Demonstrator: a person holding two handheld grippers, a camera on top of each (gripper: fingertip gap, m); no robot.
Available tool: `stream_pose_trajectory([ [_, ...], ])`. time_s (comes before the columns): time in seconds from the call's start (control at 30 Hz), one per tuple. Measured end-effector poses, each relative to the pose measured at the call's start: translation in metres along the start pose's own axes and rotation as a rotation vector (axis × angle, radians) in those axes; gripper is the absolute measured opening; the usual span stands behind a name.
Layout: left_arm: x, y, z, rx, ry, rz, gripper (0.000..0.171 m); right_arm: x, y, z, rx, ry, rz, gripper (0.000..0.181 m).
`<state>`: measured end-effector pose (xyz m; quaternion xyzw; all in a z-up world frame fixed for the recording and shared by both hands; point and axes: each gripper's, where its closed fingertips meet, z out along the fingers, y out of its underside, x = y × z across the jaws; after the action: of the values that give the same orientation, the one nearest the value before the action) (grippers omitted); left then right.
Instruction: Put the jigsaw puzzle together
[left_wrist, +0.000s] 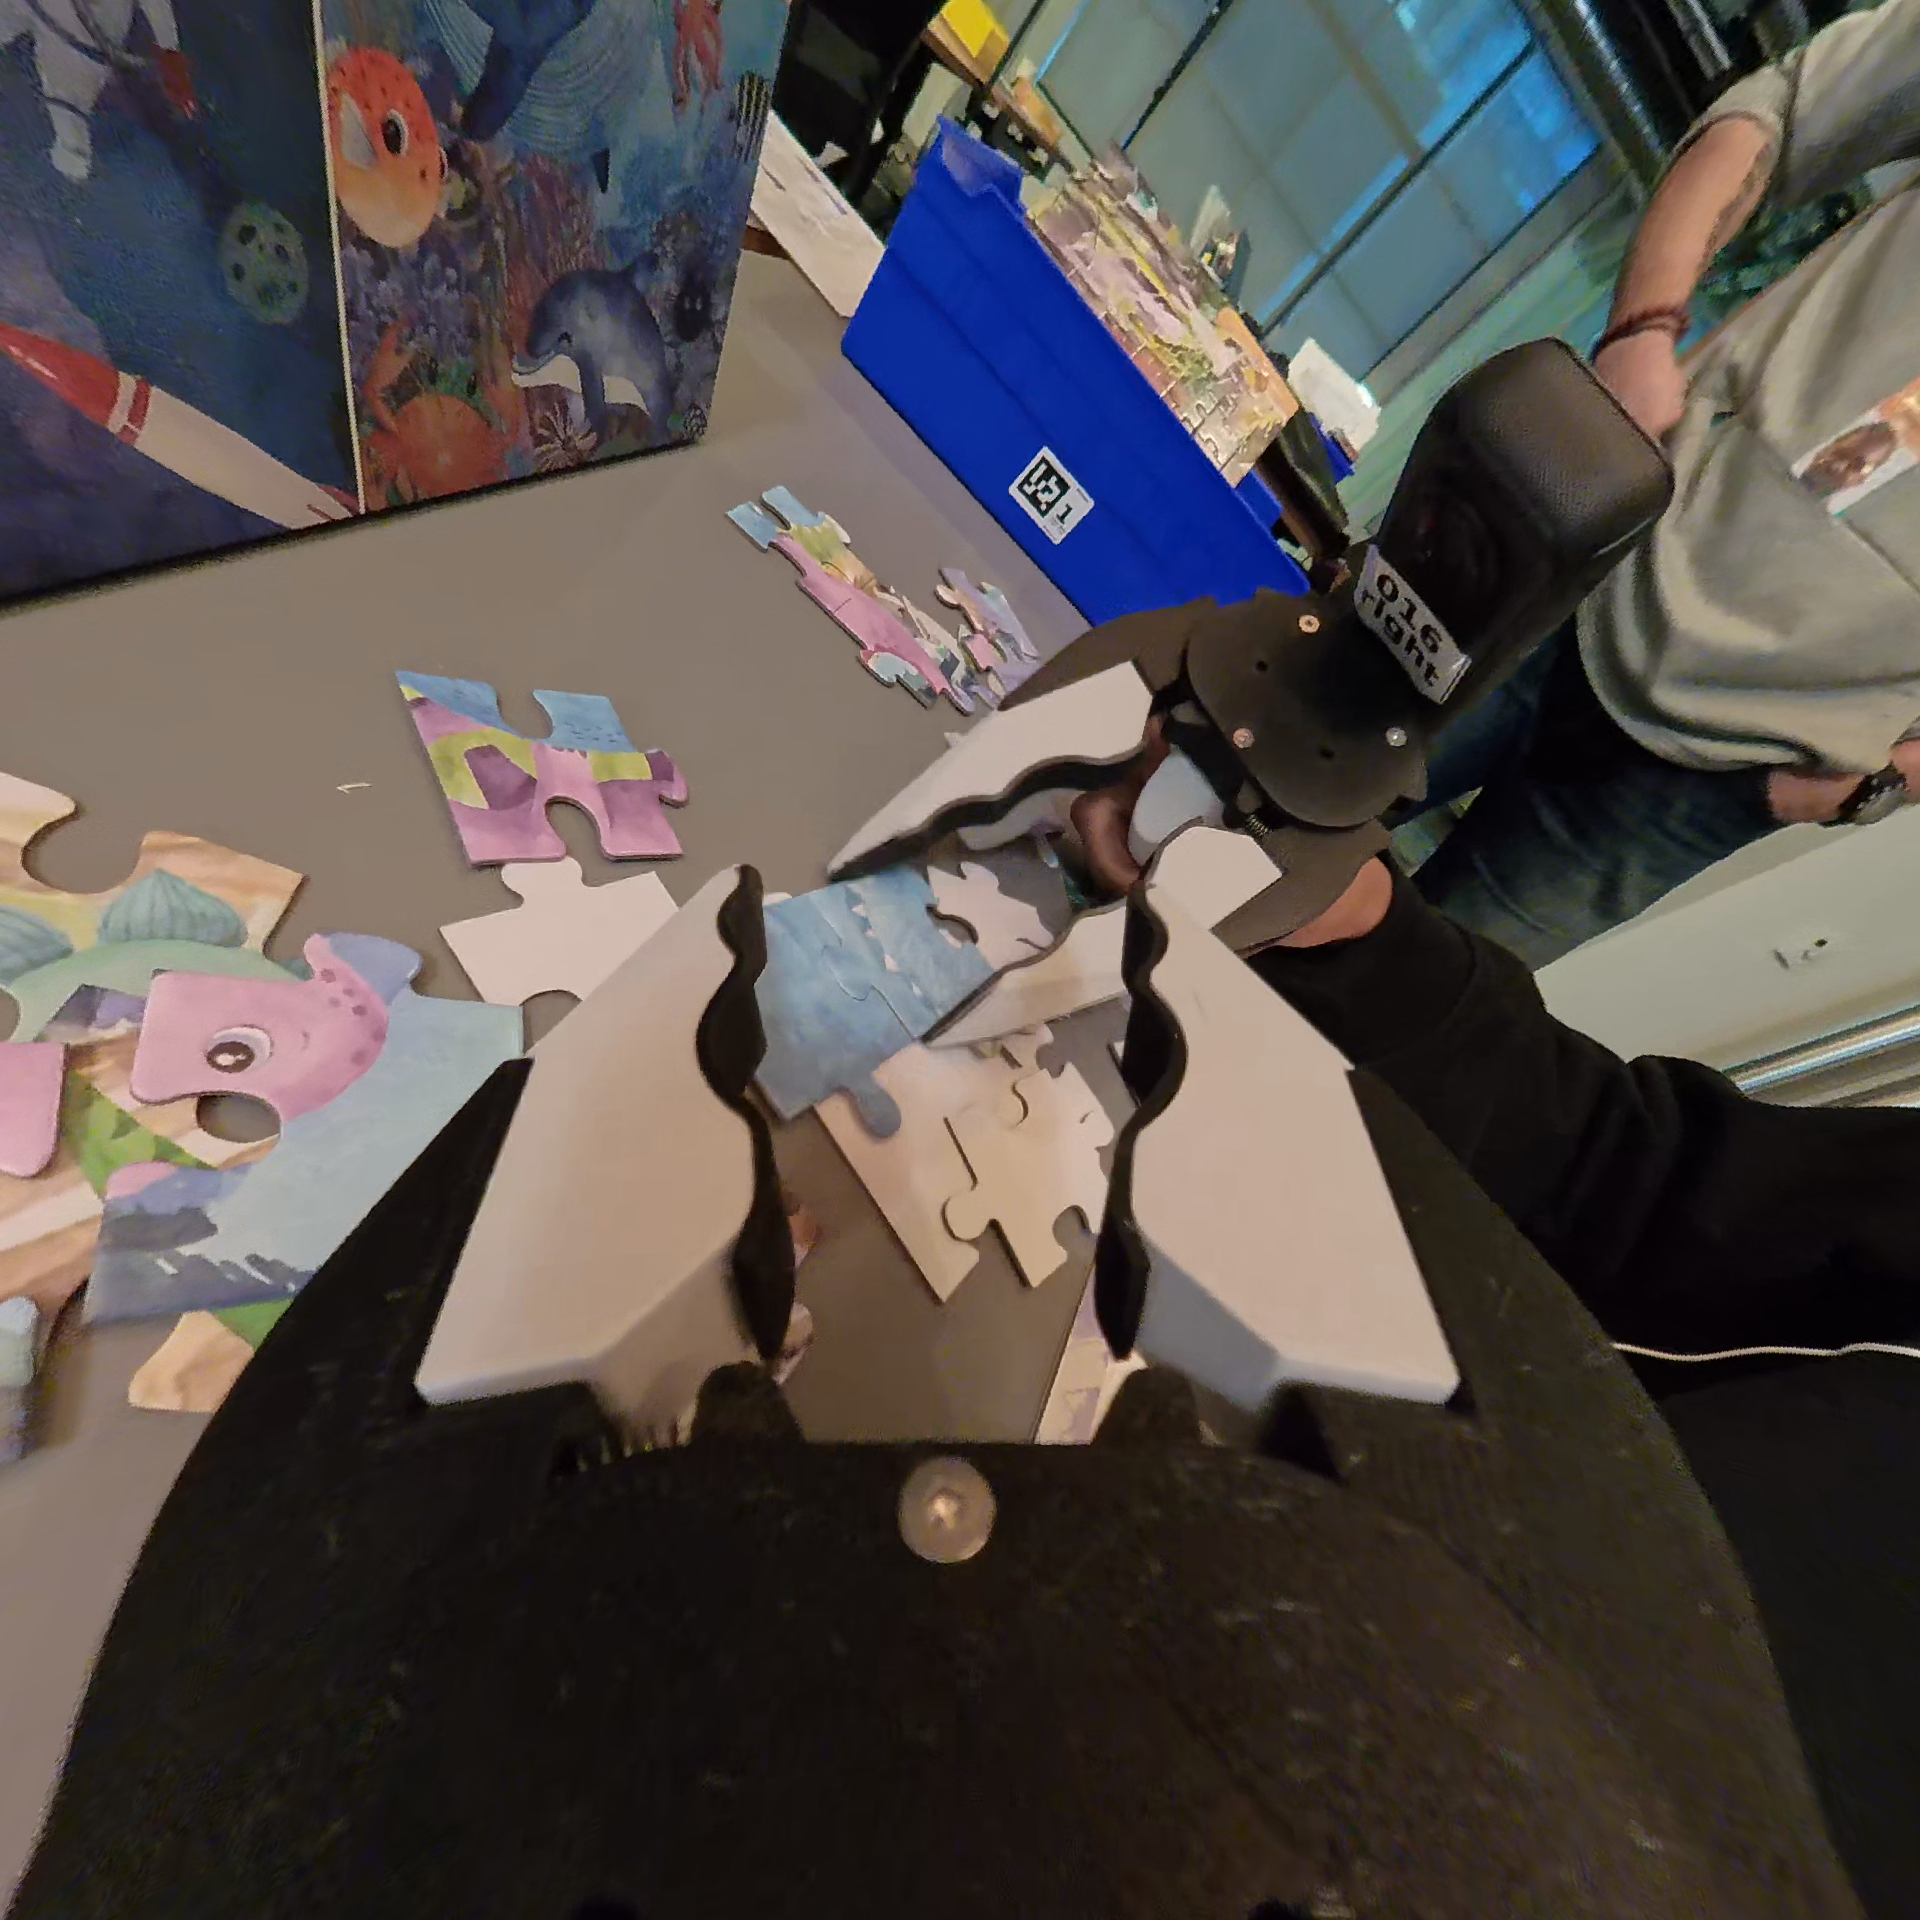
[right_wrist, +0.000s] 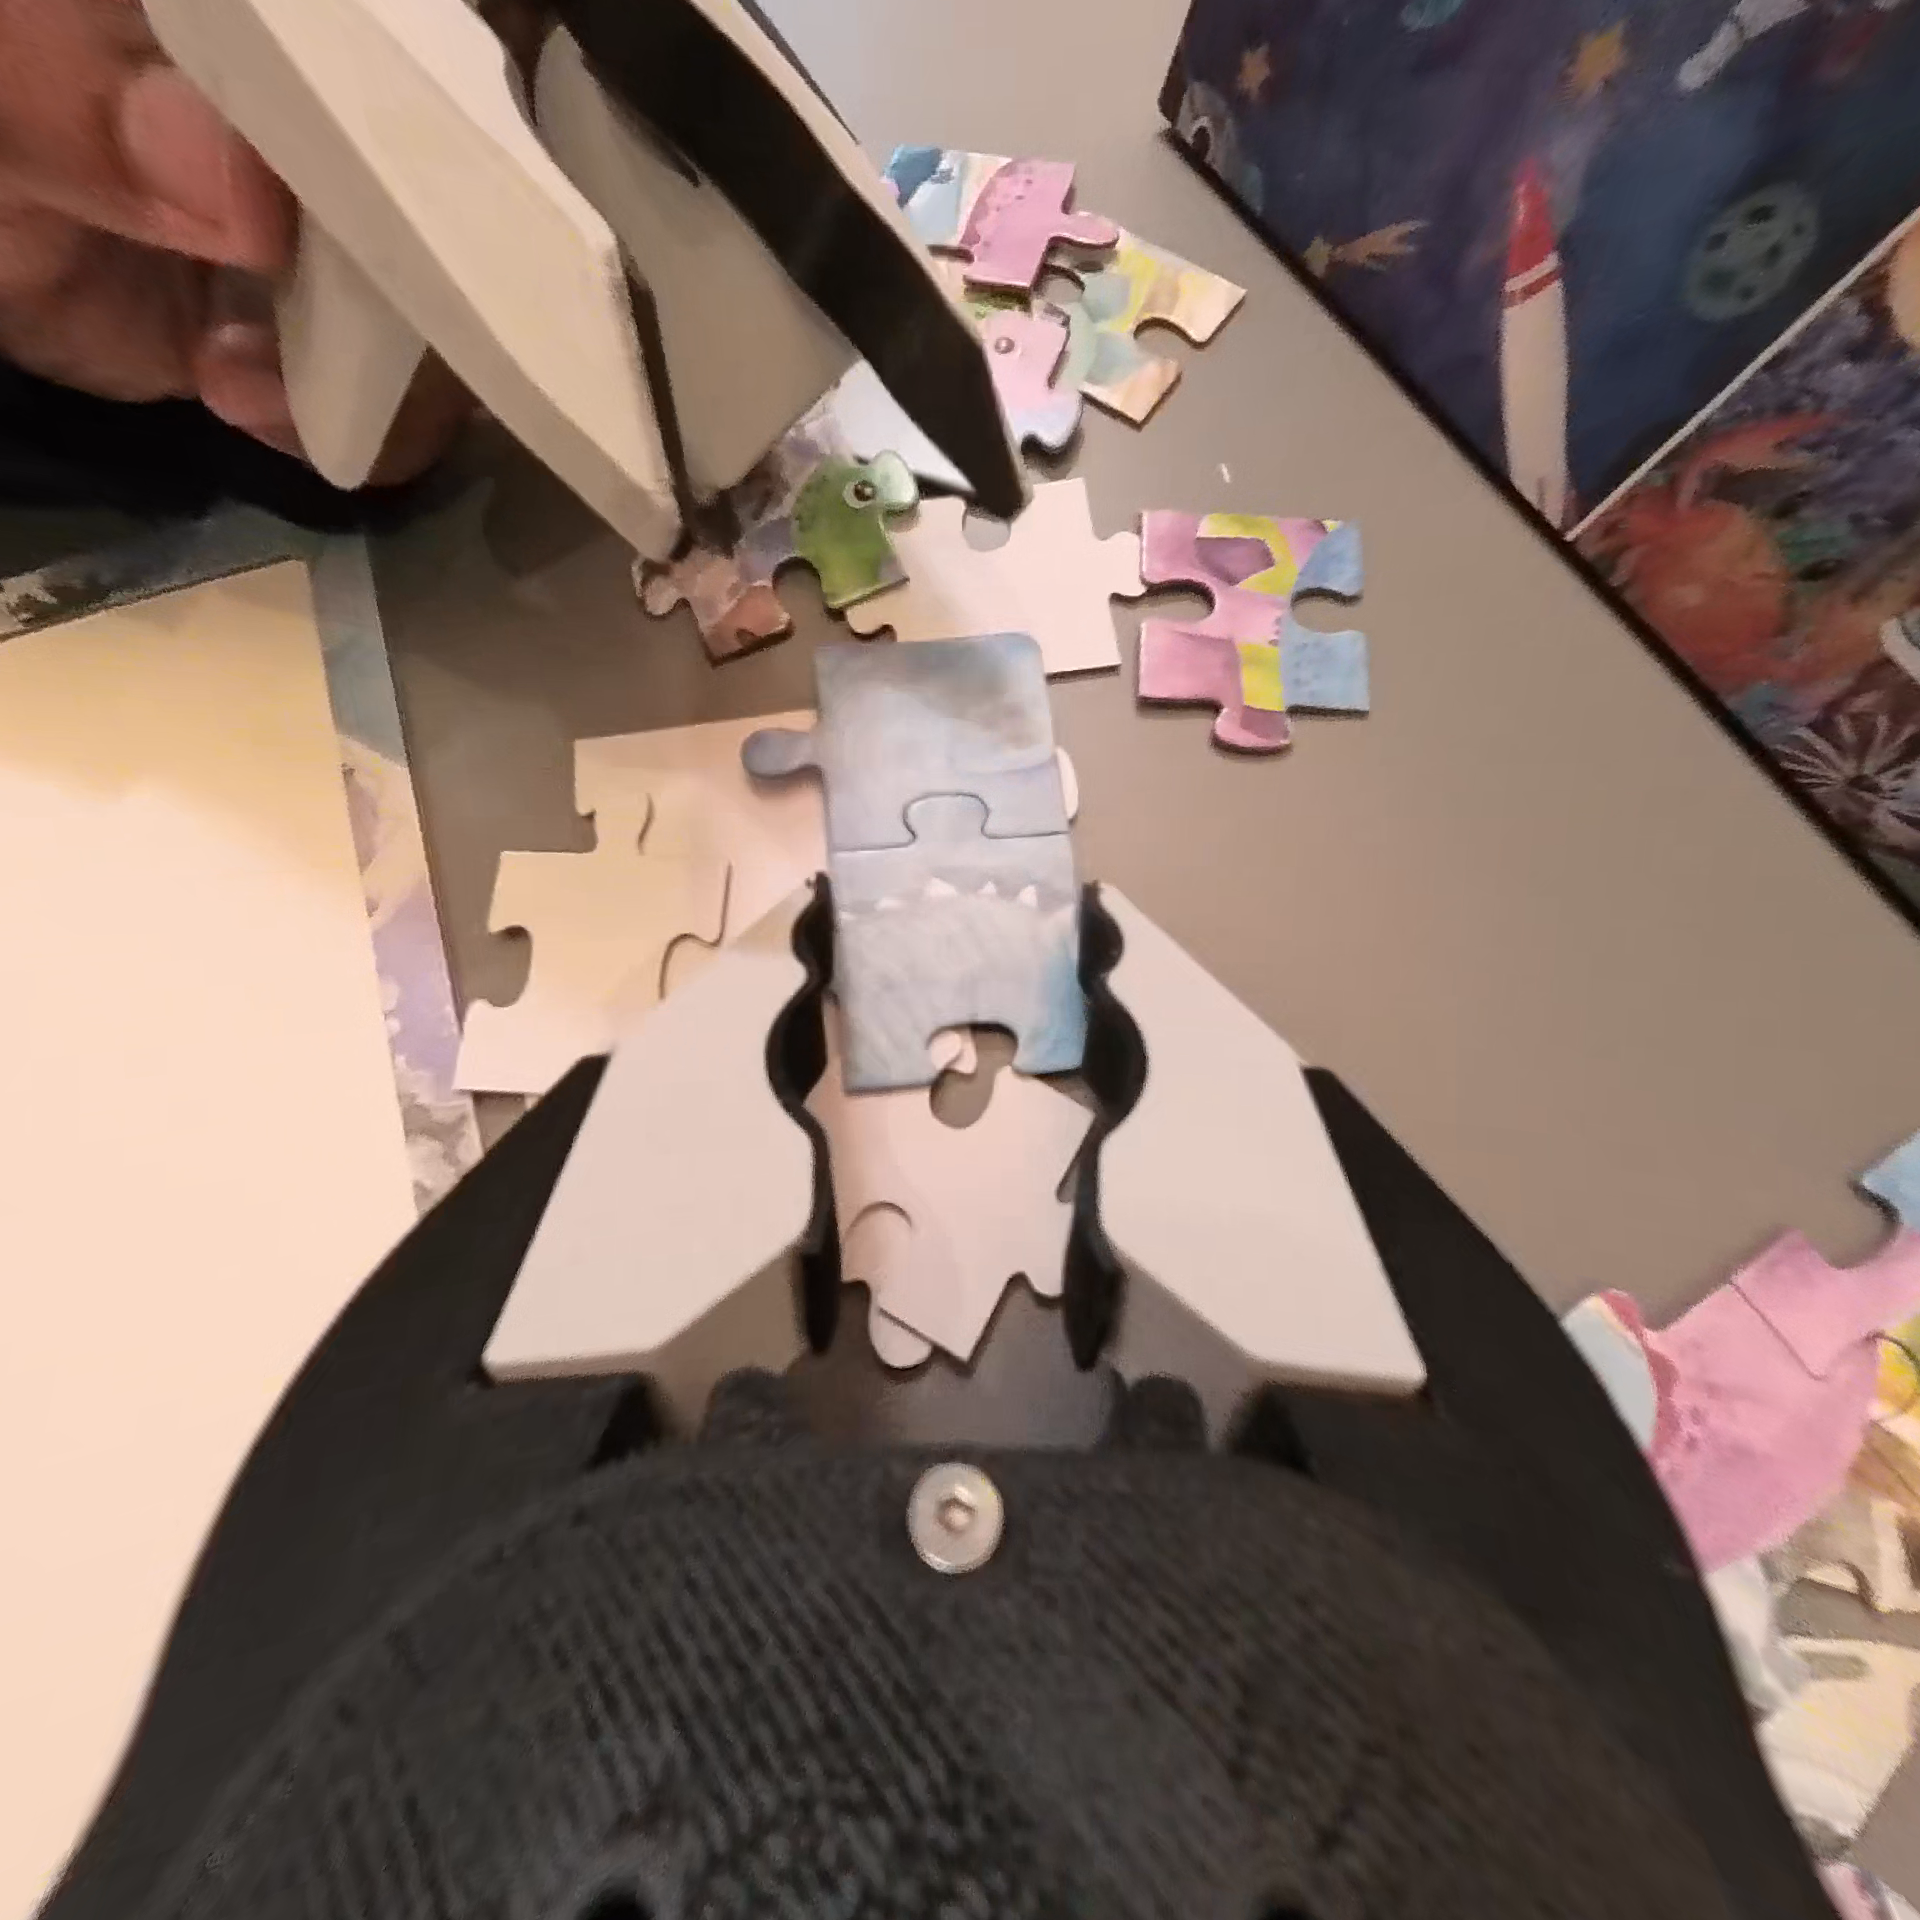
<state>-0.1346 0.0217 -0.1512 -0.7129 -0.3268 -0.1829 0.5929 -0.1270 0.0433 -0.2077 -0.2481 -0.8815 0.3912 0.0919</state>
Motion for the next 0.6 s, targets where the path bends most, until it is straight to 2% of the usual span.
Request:
stream_pose_trajectory([
  [0.13, -0.001, -0.004, -0.002, 0.02, -0.007, 0.006, 0.068, -0.001, -0.004, -0.005, 0.034, 0.001, -0.007, 0.046],
  [0.27, -0.004, -0.009, -0.007, 0.053, -0.013, -0.011, 0.072, -0.003, -0.029, -0.026, 0.187, -0.008, 0.0, 0.046],
  [0.37, 0.0, -0.01, -0.007, 0.062, 0.035, -0.061, 0.073, -0.005, -0.044, -0.042, 0.287, 0.026, -0.07, 0.046],
  [0.43, 0.013, -0.009, -0.005, 0.059, 0.14, -0.118, 0.055, -0.007, -0.049, -0.047, 0.32, 0.06, -0.136, 0.046],
  [0.53, 0.034, -0.009, -0.007, 0.058, 0.308, -0.174, 0.004, -0.012, -0.056, -0.052, 0.371, 0.074, -0.178, 0.046],
  [0.6, 0.032, -0.013, -0.01, 0.09, 0.311, -0.186, 0.0, -0.009, -0.058, -0.055, 0.396, 0.098, -0.165, 0.046],
])
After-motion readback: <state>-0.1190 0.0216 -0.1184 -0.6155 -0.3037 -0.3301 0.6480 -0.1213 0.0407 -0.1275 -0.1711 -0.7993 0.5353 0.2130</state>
